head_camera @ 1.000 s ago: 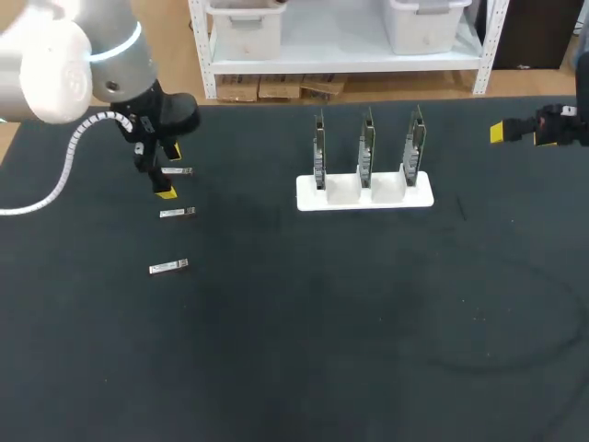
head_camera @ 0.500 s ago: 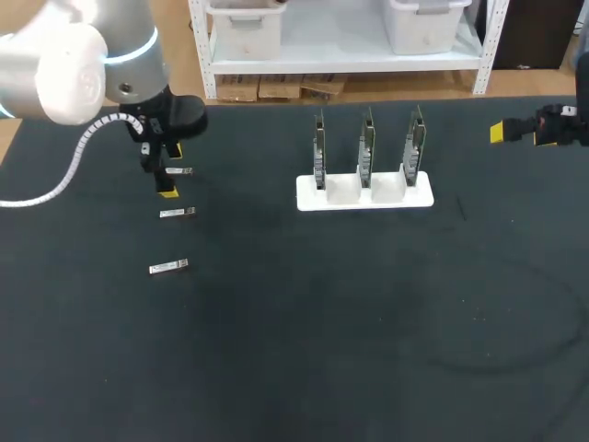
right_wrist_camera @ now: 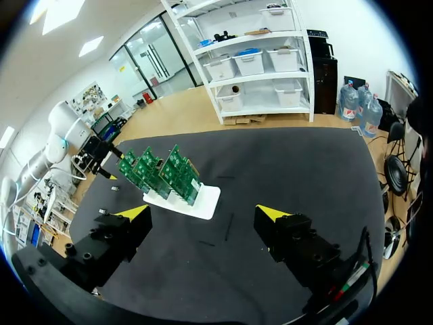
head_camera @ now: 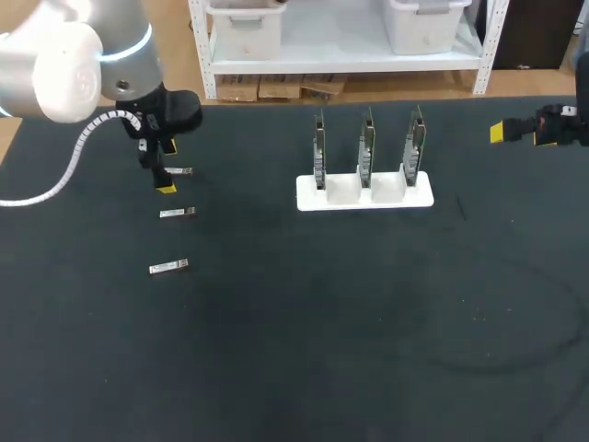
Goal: Pick up the optical module with the left hand, and insert it into the network port with the right hand.
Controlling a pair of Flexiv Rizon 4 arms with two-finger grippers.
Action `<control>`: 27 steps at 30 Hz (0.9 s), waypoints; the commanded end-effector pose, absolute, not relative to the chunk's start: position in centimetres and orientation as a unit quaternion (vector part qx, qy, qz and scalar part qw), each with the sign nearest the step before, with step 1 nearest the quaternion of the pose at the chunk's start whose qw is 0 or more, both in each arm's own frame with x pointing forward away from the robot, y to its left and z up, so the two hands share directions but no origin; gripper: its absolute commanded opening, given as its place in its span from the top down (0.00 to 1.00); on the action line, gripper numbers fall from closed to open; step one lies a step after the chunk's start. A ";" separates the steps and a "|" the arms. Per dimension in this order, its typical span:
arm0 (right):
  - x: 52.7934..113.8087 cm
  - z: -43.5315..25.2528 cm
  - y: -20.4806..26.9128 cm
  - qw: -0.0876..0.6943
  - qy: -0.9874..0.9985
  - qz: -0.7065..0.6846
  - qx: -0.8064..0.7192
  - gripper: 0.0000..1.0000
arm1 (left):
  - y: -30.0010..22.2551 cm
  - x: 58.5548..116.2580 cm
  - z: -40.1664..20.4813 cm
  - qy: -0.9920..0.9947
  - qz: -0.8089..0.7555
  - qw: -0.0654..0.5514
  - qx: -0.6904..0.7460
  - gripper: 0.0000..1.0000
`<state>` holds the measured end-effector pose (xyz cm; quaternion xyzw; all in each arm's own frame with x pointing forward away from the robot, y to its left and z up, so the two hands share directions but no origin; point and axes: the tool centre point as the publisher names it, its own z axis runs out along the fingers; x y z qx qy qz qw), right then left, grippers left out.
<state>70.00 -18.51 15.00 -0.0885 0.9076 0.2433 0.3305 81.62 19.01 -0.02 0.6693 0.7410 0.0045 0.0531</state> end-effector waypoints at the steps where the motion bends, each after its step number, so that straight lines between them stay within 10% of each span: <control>1: 70.0 15.0 -18.5 0.330 0.908 0.243 -0.088 0.00 | 18.9 82.4 -0.2 0.742 0.002 0.049 0.669 0.00; 27: 70.0 15.0 -18.5 0.330 0.908 0.243 -0.088 0.00 | 19.6 82.1 -2.3 0.750 -0.014 0.035 0.661 0.00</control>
